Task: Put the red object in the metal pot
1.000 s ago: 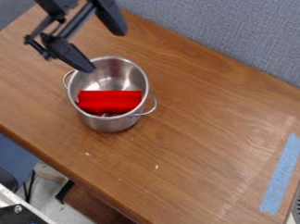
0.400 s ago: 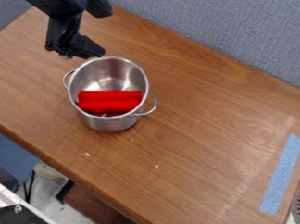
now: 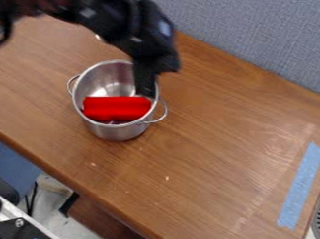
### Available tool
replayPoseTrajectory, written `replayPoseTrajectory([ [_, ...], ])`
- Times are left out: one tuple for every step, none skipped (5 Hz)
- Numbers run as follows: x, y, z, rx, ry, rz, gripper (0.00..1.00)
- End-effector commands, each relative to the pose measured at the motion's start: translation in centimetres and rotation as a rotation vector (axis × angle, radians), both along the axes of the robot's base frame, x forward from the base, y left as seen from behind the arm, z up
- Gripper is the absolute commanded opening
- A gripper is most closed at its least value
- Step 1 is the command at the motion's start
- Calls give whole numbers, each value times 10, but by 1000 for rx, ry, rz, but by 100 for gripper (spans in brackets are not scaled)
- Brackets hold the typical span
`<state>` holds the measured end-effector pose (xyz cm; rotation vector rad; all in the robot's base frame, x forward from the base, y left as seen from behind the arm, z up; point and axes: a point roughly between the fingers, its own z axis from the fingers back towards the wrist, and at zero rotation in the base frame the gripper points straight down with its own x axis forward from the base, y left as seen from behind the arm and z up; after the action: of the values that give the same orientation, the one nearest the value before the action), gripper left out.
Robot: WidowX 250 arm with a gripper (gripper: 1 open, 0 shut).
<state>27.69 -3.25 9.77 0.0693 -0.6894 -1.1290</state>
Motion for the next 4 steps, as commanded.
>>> replayPoseTrajectory([
  [17, 2, -25, -8, -21, -244, 100],
  [29, 9, -53, -40, -29, -462, 100],
  [34, -16, -36, -32, -37, -471, 100],
  [46, -51, -26, -15, -44, -500, 0],
])
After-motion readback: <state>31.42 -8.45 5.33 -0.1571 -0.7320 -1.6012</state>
